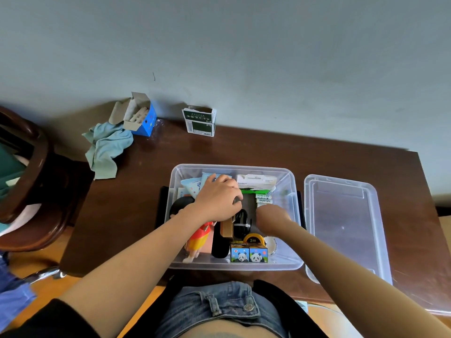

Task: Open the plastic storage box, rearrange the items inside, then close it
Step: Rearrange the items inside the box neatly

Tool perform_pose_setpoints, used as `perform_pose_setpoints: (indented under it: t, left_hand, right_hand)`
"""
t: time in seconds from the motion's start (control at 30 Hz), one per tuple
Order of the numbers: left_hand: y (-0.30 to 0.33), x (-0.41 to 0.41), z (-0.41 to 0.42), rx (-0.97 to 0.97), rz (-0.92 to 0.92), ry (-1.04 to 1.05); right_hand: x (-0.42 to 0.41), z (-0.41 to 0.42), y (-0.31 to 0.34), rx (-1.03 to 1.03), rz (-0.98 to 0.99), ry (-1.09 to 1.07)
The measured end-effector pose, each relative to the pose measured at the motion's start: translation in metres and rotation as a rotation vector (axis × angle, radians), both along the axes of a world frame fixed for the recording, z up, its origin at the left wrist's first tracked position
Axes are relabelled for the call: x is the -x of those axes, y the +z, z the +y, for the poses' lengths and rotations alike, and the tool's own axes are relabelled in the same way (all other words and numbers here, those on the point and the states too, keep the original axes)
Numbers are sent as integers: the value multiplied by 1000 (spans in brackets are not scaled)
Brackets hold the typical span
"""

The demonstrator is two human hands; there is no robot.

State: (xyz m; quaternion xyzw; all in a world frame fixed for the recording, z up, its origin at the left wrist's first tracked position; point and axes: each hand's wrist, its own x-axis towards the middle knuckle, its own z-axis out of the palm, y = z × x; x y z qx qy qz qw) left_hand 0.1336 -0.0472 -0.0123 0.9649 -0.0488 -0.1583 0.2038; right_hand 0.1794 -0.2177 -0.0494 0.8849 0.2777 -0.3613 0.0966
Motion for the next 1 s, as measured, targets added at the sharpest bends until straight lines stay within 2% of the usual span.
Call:
perform_pose_setpoints:
  t: [0.1,0.2,0.33,0.47,0.53,0.67,0.77,0.9,1.0]
  left_hand:
    - [0,0,0,-3,-11,2]
    - [0,0,-1,-1,-15,5]
    - [0,1,-1,-5,-17,6]
    - [-1,1,-2,-11,-25,4]
    - [-2,2,-2,-14,-32,5]
    - [-3,3,-1,-18,-51,-5]
    - [-2,3,-1,-18,-43,-5]
    - [1,3,0,-24,-11,-13]
    - [4,4,2,-28,14,-29]
  right_hand:
    - [3,-4,3,-14,202,-57]
    - [14,-3,-3,113,257,-25]
    - [16,5,-10,106,257,-122]
    - [11,6,-7,50,390,-284]
    - [11,4,-2,35,336,-295]
    - [8,2,6,36,25,-211]
    - [3,2,11,87,12,-129]
    - [-2,4,15,160,129,-11]
    - [-5,4,17,110,375,-45]
